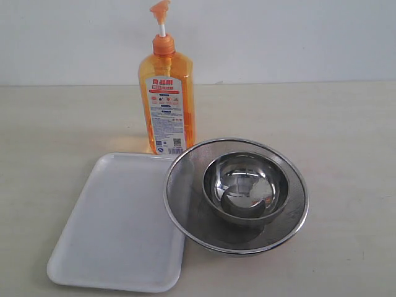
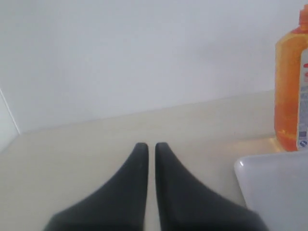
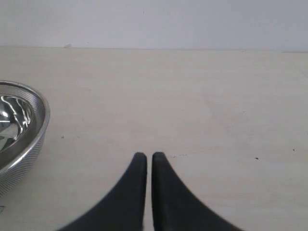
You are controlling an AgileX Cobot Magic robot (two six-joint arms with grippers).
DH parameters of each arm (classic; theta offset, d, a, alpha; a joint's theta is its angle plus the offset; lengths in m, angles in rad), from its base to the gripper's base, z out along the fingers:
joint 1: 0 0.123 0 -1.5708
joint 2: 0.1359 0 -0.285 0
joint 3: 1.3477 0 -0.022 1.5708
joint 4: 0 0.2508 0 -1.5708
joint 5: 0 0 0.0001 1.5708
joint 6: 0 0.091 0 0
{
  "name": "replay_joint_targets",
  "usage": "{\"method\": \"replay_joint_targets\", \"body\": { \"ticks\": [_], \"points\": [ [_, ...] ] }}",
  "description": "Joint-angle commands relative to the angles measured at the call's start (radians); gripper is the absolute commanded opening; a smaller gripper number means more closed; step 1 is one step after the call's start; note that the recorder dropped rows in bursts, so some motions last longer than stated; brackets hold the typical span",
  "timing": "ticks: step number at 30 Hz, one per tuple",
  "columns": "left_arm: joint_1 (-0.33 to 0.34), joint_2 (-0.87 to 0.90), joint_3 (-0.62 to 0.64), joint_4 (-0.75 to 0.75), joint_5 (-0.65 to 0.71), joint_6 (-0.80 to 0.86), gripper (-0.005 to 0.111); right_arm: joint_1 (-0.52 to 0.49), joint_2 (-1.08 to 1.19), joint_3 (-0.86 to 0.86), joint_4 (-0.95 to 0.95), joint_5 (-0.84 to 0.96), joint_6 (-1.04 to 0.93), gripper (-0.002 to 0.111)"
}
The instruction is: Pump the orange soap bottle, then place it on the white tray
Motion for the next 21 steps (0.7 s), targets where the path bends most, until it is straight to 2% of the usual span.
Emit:
{"method": "replay_joint_targets", "body": {
  "ticks": [1, 4, 7, 14, 21],
  "points": [
    [0.003, -0.003, 0.003, 0.014, -0.161, 0.008, 0.005, -0.002, -0.006, 0.0, 0.0, -0.005, -0.004, 0.001],
    [0.003, -0.003, 0.003, 0.014, -0.283, -0.013, 0.005, -0.002, -0.006, 0.0, 0.0, -0.005, -0.004, 0.001],
    [0.003, -0.003, 0.003, 0.014, -0.338, -0.091, 0.005, -0.002, -0.006, 0.0, 0.0, -0.005, -0.004, 0.001],
    [0.003, 0.031, -0.045, 0.014, -0.329, -0.143, 0.005, -0.002, -0.006, 0.0, 0.0, -0.005, -0.004, 0.001],
    [0.003, 0.205, -0.189, 0.018, -0.323, -0.143, 0.005, -0.002, -0.006, 0.0, 0.0, -0.005, -0.004, 0.001]
  ]
}}
